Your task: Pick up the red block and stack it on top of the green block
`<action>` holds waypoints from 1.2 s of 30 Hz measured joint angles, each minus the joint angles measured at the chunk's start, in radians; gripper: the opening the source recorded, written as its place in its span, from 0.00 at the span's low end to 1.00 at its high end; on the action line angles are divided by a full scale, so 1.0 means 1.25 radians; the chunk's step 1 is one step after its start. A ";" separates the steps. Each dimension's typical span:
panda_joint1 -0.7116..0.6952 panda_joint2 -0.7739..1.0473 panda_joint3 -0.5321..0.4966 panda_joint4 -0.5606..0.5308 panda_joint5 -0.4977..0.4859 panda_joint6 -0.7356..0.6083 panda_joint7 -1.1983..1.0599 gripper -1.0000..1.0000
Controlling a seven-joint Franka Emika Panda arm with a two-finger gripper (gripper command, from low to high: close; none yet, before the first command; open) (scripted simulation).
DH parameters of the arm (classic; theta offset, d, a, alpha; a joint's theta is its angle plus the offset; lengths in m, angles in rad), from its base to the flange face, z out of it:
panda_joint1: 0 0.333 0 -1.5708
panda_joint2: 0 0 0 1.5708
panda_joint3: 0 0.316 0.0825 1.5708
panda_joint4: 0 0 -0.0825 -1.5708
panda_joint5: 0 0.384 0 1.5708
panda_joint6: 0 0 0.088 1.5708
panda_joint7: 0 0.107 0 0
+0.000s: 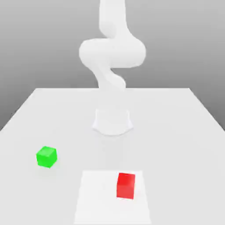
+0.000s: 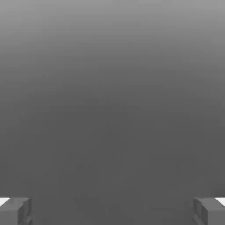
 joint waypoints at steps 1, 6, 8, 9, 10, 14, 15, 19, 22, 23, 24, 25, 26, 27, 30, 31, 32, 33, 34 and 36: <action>0.002 0.034 0.001 -0.018 0.006 0.019 0.006 0.50; 0.011 0.183 0.012 -0.097 0.030 0.104 0.034 0.50; 0.013 0.242 0.018 -0.128 0.036 0.137 0.048 0.50; 0.014 0.271 0.022 -0.143 0.038 0.154 0.055 0.50; 0.015 0.300 0.026 -0.159 0.040 0.171 0.063 0.50; 0.017 0.415 0.042 -0.221 0.037 0.237 0.100 0.50; 0.018 0.444 0.046 -0.236 0.033 0.254 0.112 0.50; 0.020 0.560 0.055 -0.298 -0.001 0.320 0.172 0.50; 0.027 0.647 0.046 -0.308 -0.028 0.386 0.201 0.50; 0.029 0.676 0.042 -0.305 -0.035 0.410 0.206 0.50; 0.033 0.705 0.037 -0.301 -0.041 0.434 0.211 0.50; 0.037 0.734 0.032 -0.298 -0.044 0.459 0.213 0.50; 0.041 0.763 0.027 -0.294 -0.047 0.484 0.216 0.50; 0.043 0.779 0.025 -0.291 -0.049 0.498 0.217 0.00; 0.043 0.779 0.025 -0.291 -0.050 0.498 0.218 0.00; 0.043 0.779 0.025 -0.291 -0.051 0.498 0.219 0.00; 0.043 0.779 0.025 -0.291 -0.051 0.498 0.219 0.00; 0.044 0.787 0.023 -0.290 -0.053 0.505 0.221 0.00; 0.043 0.776 0.025 -0.292 -0.052 0.496 0.220 0.00; 0.039 0.732 0.030 -0.298 -0.045 0.458 0.214 0.00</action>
